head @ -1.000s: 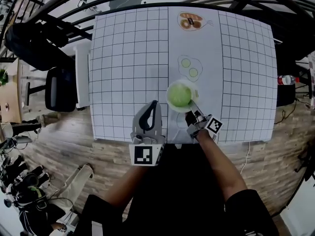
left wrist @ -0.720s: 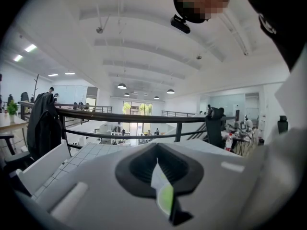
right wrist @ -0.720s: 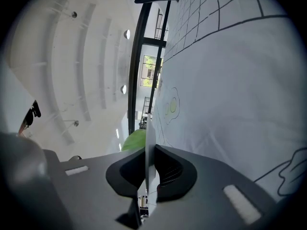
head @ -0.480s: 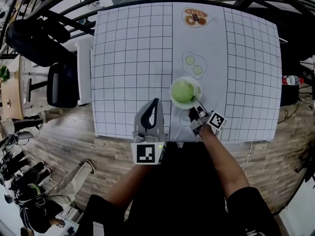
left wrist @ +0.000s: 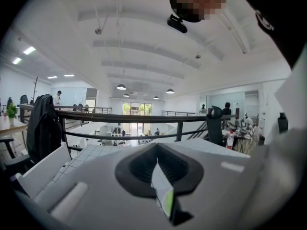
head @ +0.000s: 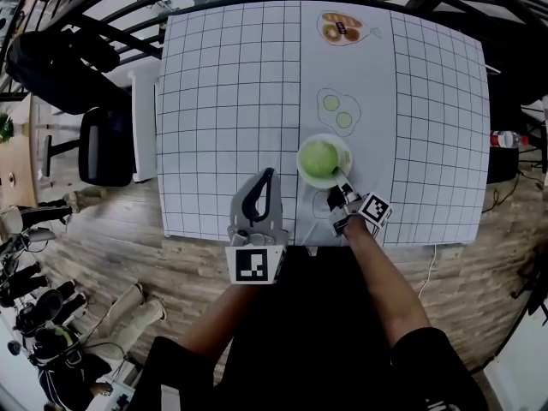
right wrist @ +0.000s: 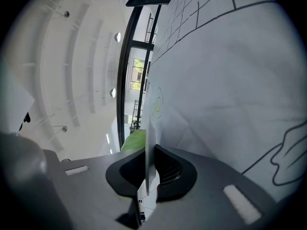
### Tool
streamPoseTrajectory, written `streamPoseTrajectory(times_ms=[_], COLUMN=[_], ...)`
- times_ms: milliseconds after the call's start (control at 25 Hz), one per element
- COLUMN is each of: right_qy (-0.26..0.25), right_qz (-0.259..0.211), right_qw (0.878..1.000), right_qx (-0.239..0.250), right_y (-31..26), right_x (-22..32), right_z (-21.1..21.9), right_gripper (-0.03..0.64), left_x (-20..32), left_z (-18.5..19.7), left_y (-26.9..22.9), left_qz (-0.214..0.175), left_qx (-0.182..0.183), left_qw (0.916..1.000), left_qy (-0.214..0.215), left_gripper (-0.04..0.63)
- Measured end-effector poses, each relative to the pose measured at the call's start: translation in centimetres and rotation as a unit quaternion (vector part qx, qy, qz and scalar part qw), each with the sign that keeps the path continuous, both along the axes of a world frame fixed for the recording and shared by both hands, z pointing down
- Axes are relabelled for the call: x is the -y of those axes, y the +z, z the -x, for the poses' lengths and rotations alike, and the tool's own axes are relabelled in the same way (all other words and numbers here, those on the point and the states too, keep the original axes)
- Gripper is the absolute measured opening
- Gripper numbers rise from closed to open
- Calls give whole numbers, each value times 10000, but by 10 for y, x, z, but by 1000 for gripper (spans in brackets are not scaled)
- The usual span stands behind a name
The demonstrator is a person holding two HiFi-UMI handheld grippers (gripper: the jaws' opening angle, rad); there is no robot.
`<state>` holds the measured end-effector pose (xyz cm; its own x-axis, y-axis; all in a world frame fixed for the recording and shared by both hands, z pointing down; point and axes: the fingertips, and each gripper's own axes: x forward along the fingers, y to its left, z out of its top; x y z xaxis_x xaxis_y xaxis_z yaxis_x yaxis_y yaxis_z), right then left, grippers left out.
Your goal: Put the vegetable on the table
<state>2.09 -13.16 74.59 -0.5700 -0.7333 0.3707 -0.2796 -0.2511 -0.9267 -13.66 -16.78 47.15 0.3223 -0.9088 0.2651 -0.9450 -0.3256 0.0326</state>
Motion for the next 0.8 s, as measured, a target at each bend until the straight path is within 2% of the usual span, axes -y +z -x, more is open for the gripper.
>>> streamPoseTrajectory(times_ms=[120, 400, 640, 800], right_qy=[117, 112, 323, 405], right_qz=[-117, -124, 181, 309], right_qw=[9996, 9996, 9992, 9987], right_qx=[215, 242, 154, 96], right_y=[-2, 1, 7, 8], right_x=[1, -1, -2, -3], right_z=[4, 3, 2, 3], right_gripper=[21, 20, 17, 21], left_x=[0, -3, -6, -8], left_z=[-5, -8, -8, -10], left_y=[3, 0, -1, 0], left_qz=[-30, -22, -109, -42], left_qx=[26, 124, 286, 190], left_qw=[9999, 9999, 9994, 9997], left_qy=[112, 109, 177, 149], left_gripper=[8, 8, 8, 8])
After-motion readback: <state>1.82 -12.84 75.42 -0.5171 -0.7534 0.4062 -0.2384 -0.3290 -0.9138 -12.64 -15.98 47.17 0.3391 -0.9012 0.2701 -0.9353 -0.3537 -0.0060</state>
